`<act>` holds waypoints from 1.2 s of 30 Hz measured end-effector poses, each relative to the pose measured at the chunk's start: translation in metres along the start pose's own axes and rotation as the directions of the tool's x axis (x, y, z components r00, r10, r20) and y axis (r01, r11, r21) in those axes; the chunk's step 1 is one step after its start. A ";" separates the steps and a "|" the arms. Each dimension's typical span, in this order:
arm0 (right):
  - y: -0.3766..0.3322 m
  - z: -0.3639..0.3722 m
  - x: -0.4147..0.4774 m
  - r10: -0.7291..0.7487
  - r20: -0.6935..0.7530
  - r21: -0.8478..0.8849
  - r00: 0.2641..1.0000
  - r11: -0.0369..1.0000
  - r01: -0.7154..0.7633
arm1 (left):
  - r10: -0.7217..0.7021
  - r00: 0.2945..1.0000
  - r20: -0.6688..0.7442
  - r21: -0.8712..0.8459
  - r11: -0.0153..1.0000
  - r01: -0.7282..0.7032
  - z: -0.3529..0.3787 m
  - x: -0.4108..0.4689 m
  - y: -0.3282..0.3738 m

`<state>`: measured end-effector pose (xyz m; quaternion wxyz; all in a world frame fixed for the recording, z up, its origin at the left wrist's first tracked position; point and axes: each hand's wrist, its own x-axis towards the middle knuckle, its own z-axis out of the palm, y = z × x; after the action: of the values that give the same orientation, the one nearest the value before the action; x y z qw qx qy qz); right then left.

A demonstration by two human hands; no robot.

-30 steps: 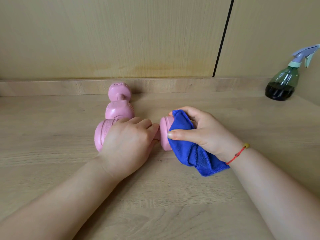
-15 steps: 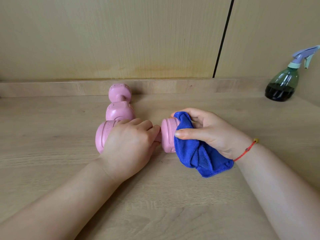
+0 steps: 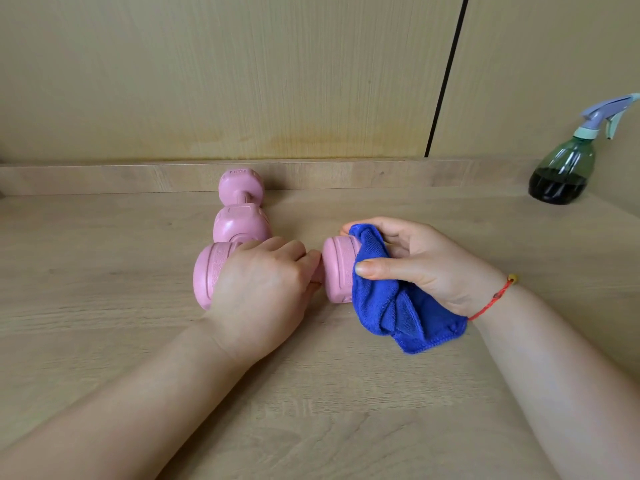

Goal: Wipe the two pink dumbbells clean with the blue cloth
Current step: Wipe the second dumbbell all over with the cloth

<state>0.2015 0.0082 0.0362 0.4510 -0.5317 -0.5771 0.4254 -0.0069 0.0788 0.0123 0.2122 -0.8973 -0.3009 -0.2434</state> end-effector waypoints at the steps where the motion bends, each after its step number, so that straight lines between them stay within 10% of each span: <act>1: 0.000 0.001 0.000 0.003 -0.020 -0.006 1.000 1.000 -0.003 | -0.001 1.000 -0.001 0.000 1.000 0.001 0.001 0.000 0.000; 7: 0.001 0.019 0.005 -0.064 -0.185 -0.126 0.981 0.991 0.040 | -0.003 1.000 -0.026 -0.003 1.000 0.003 0.005 -0.001 -0.001; 15: -0.004 -0.001 -0.001 0.007 0.007 -0.011 1.000 1.000 -0.007 | 0.002 1.000 -0.031 -0.003 1.000 -0.002 0.005 0.000 -0.001; 22: 0.002 0.021 0.004 -0.070 -0.188 -0.104 0.980 0.993 0.051 | 0.000 0.999 -0.032 0.011 1.000 0.000 0.005 0.000 0.000; 36: -0.001 0.006 0.004 -0.014 -0.081 -0.076 0.997 0.997 0.008 | -0.006 1.000 -0.005 0.023 1.000 0.006 0.003 0.001 0.001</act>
<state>0.1949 0.0120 0.0364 0.4560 -0.5621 -0.5768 0.3787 -0.0044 0.0804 0.0101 0.2226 -0.8933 -0.3058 -0.2427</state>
